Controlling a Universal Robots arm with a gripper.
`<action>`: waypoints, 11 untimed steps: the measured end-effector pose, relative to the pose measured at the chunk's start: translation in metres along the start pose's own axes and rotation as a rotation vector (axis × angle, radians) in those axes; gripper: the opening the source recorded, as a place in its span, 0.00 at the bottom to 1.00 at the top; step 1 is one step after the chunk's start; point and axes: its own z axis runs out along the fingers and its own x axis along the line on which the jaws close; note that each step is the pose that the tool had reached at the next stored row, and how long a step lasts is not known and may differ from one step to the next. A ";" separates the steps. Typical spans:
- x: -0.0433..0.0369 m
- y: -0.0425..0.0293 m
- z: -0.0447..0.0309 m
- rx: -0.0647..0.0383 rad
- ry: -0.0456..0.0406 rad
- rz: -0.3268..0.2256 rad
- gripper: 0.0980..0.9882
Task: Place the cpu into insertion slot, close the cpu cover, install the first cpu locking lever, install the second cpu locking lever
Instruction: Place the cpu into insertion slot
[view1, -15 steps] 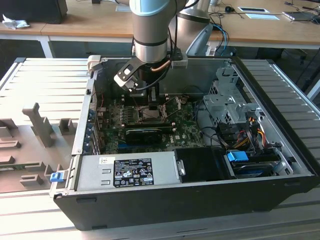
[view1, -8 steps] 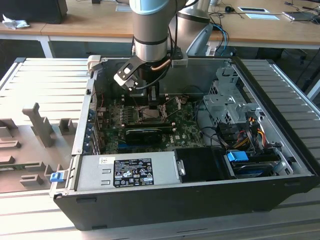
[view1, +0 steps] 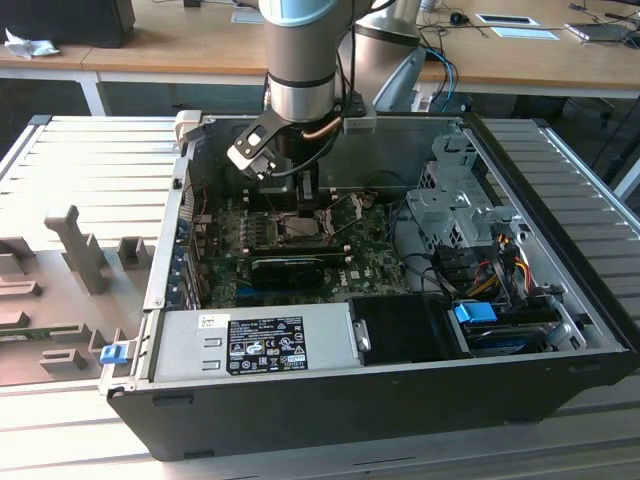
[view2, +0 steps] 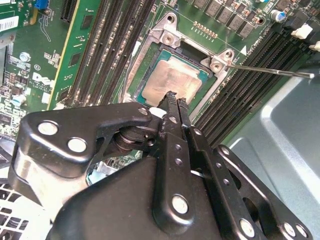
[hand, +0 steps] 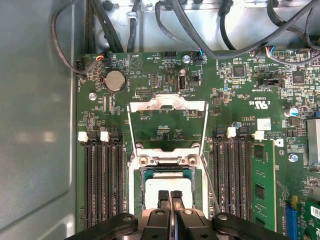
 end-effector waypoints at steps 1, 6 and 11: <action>0.0000 0.0000 -0.0001 0.000 0.0000 0.000 0.06; 0.0000 0.0001 -0.0012 0.000 0.0000 0.000 0.06; 0.0001 0.0002 -0.0021 0.000 0.0000 0.000 0.06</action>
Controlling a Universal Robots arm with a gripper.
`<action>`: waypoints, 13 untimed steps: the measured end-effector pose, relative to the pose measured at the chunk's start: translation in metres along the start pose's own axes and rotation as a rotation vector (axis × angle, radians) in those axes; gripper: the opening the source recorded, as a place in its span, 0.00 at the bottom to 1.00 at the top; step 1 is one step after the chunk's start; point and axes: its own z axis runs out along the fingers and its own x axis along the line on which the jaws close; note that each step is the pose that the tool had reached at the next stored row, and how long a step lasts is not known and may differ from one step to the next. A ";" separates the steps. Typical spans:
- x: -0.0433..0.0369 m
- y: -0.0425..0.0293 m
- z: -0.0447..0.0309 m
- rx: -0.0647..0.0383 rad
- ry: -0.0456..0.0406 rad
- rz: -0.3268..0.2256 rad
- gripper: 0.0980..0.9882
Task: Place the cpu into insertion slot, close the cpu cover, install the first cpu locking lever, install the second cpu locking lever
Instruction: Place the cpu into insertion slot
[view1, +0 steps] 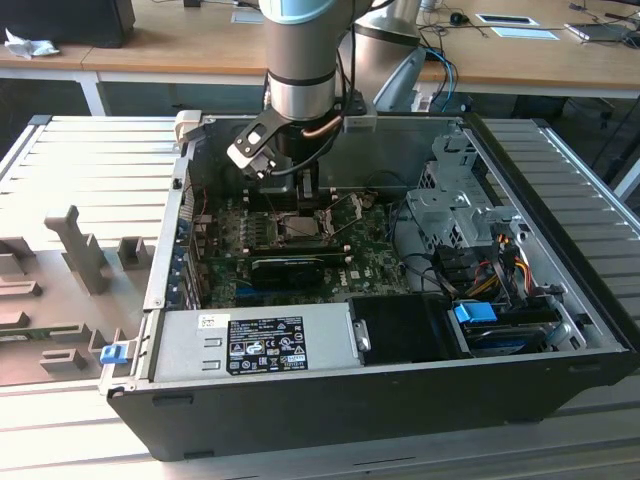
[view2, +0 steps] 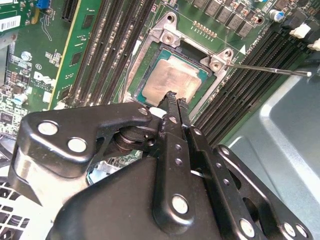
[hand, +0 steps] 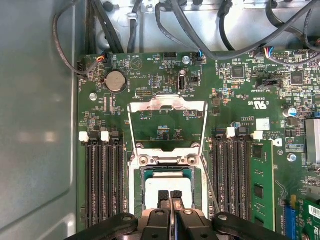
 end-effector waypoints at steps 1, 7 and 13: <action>0.0000 0.0000 -0.0001 0.000 0.0000 0.000 0.06; 0.0000 0.0001 -0.0017 0.000 -0.0001 0.000 0.06; 0.0002 0.0004 -0.0049 0.000 0.0000 0.000 0.06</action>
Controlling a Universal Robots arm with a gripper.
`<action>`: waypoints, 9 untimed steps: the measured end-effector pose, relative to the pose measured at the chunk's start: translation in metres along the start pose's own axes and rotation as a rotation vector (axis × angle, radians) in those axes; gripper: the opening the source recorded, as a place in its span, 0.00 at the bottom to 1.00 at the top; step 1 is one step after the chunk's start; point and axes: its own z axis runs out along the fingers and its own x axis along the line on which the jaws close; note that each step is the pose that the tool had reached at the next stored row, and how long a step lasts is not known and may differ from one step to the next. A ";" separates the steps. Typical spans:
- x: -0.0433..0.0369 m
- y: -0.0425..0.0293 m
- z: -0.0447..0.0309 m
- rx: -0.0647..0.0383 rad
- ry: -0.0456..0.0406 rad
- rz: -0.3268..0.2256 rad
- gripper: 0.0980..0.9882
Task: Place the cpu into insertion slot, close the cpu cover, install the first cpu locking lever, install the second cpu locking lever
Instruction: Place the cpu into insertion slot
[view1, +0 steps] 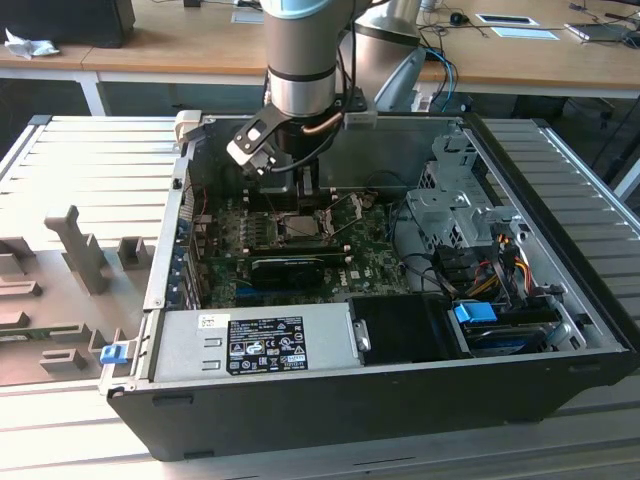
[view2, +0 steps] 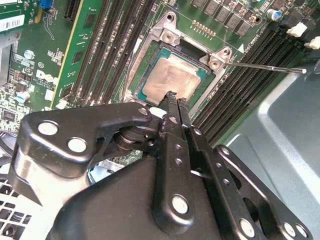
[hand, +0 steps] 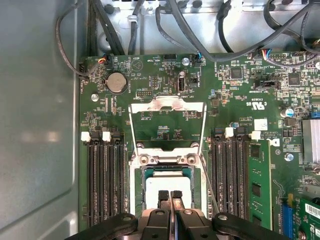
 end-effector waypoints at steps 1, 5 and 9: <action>0.0000 0.0001 -0.0010 0.000 0.0000 0.000 0.06; 0.0001 0.0002 -0.0027 0.000 0.0000 0.000 0.06; 0.0002 0.0004 -0.0048 0.000 0.0000 0.000 0.06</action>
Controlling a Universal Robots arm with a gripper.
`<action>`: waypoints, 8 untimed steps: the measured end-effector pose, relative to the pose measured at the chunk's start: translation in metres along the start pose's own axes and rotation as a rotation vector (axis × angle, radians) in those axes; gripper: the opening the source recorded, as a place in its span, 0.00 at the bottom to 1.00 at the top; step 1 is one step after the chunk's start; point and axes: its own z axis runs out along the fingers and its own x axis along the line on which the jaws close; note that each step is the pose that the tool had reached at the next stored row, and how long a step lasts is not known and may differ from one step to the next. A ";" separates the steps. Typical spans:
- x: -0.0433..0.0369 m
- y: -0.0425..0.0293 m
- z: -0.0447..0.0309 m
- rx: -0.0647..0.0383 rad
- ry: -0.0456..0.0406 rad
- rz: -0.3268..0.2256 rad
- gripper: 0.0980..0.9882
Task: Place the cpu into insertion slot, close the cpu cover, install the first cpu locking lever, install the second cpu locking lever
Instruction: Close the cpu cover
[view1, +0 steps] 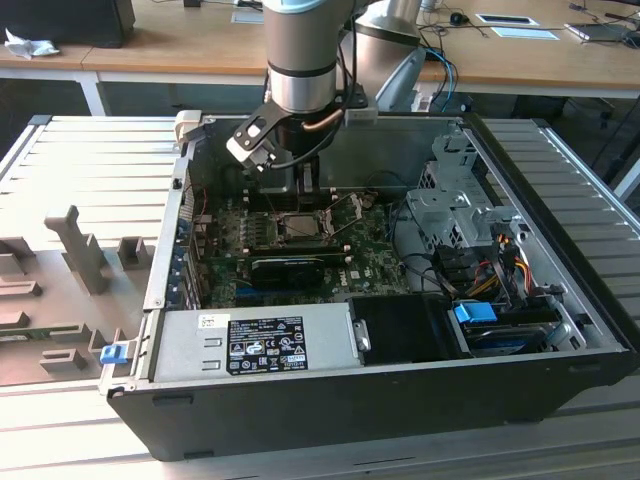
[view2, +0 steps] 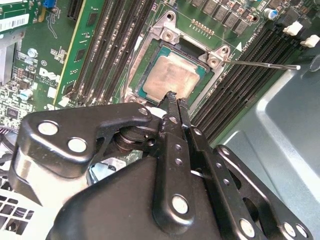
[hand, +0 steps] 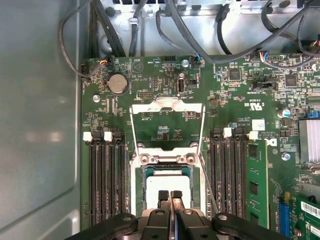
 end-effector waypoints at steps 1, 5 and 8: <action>0.0001 0.0001 -0.0005 0.000 0.0003 0.000 0.06; -0.0010 0.0053 -0.0005 0.001 0.0024 0.000 0.06; -0.0009 0.0058 -0.0004 0.000 0.0036 0.000 0.06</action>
